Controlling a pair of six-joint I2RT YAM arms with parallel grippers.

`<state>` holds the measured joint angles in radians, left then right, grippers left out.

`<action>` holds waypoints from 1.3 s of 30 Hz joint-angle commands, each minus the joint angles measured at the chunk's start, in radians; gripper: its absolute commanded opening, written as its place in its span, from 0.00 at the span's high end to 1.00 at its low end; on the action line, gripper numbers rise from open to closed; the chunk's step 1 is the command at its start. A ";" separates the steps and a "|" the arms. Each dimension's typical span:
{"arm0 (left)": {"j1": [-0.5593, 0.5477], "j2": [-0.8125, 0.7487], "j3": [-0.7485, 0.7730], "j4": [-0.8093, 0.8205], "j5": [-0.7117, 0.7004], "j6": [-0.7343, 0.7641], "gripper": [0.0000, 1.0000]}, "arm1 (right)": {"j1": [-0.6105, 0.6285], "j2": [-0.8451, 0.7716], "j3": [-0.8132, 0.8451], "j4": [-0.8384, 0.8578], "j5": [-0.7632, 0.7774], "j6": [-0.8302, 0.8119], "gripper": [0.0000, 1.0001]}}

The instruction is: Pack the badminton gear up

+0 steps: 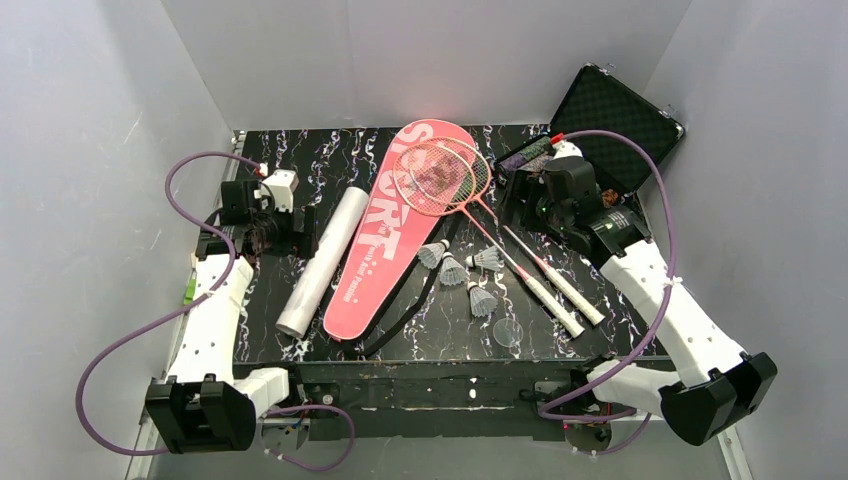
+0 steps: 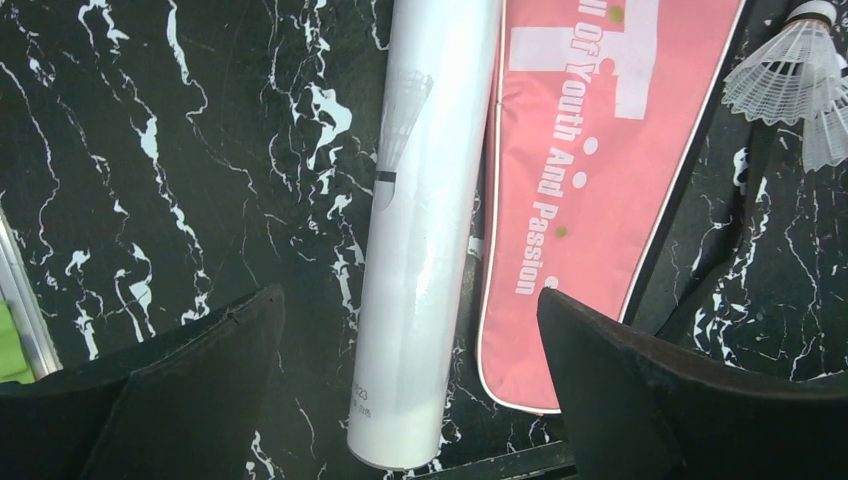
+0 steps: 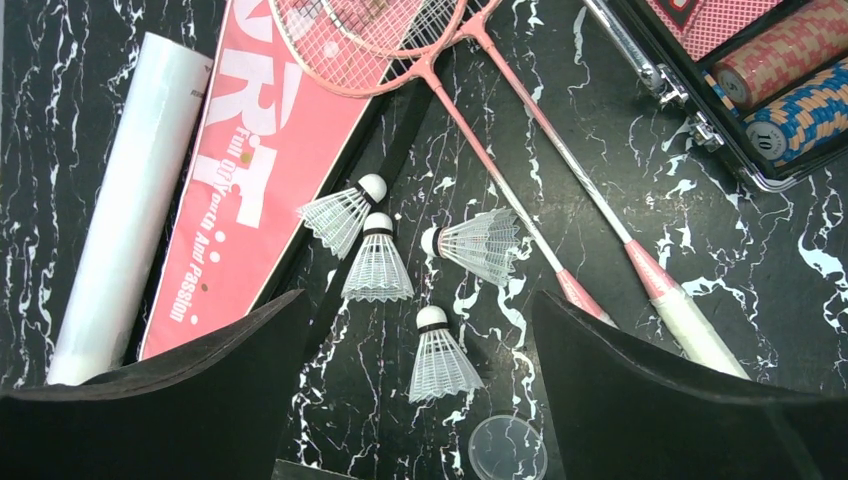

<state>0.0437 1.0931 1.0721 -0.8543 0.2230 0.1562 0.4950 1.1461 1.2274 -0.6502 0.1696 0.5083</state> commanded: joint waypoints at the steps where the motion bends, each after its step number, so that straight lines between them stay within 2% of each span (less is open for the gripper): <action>1: 0.000 -0.024 -0.016 0.003 -0.039 0.005 0.02 | 0.044 0.006 0.008 0.001 0.071 -0.011 0.10; 10: -0.009 0.047 -0.065 0.009 0.030 0.036 0.02 | 0.060 0.003 -0.017 0.003 0.047 0.001 0.09; 16: -0.131 0.093 -0.071 0.042 0.006 0.062 0.02 | 0.060 -0.020 -0.054 -0.001 0.034 0.005 0.09; 20: -0.166 0.160 -0.065 0.064 -0.017 0.094 0.02 | 0.060 -0.035 -0.090 0.001 0.030 0.012 0.09; 27: -0.176 0.287 -0.078 0.163 -0.100 0.164 0.02 | 0.060 -0.050 -0.119 0.009 0.015 0.013 0.09; 33: -0.176 0.397 -0.044 0.201 -0.083 0.207 0.02 | 0.060 -0.037 -0.114 0.014 -0.004 0.011 0.09; 36: -0.177 0.445 -0.026 0.188 -0.027 0.257 0.02 | 0.061 -0.024 -0.109 0.017 -0.014 0.011 0.09; 39: -0.181 0.477 -0.028 0.197 -0.005 0.304 0.11 | 0.062 -0.006 -0.101 0.018 -0.023 0.008 0.09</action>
<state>-0.1284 1.5551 1.0088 -0.6800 0.1661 0.3759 0.5514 1.1213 1.1088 -0.6582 0.1661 0.5201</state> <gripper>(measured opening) 0.948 0.909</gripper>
